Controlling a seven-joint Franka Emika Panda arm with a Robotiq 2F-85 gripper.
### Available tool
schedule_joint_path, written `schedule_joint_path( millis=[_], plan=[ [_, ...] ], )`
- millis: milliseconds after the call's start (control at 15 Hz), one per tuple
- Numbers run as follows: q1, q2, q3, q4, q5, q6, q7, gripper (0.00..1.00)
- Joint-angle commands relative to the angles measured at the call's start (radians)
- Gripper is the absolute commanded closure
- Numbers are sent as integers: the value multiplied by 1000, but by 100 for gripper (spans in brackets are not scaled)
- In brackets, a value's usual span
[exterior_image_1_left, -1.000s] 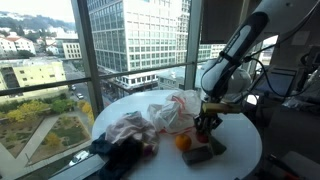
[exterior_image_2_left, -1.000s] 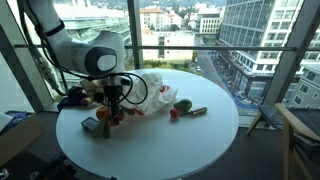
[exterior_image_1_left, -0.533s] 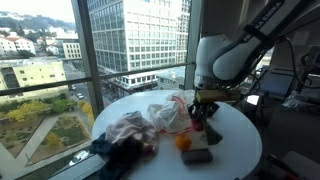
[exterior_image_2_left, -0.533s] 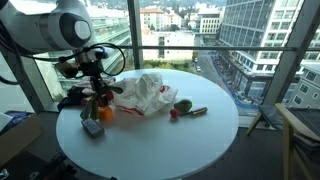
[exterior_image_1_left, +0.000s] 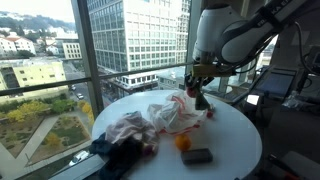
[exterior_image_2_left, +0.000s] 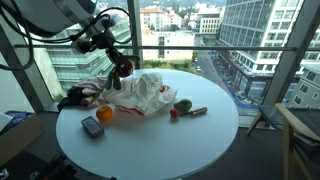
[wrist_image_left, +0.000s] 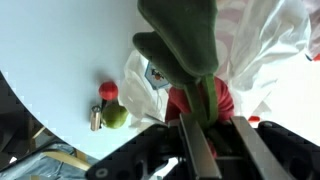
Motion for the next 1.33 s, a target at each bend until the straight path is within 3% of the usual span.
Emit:
schedule_joint_path(
  millis=[0, 267, 467, 800, 867, 1000, 1267],
  plan=[
    [-53, 44, 15, 85, -115, 63, 62, 96],
    [-69, 162, -18, 158, -143, 139, 38, 96],
    [-81, 273, -38, 192, -101, 218, -2, 96],
    [-103, 388, -30, 203, -80, 308, -48, 94],
    [-105, 396, -22, 197, -80, 324, -61, 62],
    [-74, 372, -32, 166, -132, 342, -14, 54],
    [22, 268, -88, 98, -316, 260, 148, 23]
  ],
)
